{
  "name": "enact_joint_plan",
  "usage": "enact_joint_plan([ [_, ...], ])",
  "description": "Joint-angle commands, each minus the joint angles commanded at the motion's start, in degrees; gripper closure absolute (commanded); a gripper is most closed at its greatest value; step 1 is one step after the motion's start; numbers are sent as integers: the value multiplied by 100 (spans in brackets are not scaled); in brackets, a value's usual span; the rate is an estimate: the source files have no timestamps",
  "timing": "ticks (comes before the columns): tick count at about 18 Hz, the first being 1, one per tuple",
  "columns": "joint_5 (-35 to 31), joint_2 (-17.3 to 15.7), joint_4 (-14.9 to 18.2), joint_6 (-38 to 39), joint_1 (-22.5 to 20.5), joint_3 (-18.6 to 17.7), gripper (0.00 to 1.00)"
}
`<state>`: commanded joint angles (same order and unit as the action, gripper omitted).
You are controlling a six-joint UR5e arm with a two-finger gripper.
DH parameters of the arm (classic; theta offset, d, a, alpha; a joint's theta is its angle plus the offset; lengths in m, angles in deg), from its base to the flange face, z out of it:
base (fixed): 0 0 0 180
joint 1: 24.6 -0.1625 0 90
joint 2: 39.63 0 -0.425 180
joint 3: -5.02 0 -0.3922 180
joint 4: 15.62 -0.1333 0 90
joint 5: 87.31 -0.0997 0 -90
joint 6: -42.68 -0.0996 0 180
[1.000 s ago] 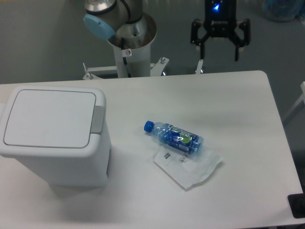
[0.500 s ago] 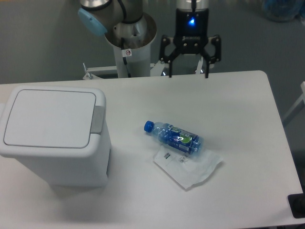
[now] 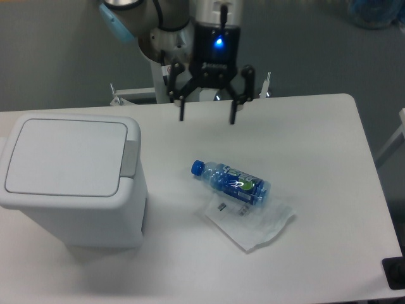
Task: Open the trash can
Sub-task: 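Move the open gripper toward the white trash can's lid edge, then lower the gripper finger against the lid's front edge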
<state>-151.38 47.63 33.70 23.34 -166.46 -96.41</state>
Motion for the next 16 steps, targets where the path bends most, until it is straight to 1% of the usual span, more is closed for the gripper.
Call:
enact_joint_plan([
  [3, -17, 281, -9, 71, 211, 185, 0],
  [5, -26, 405, -18, 71, 326, 264, 0],
  [9, -35, 493, -18, 62, 458, 282, 0],
  [16, -35, 546, -53, 27, 476, 273, 0],
])
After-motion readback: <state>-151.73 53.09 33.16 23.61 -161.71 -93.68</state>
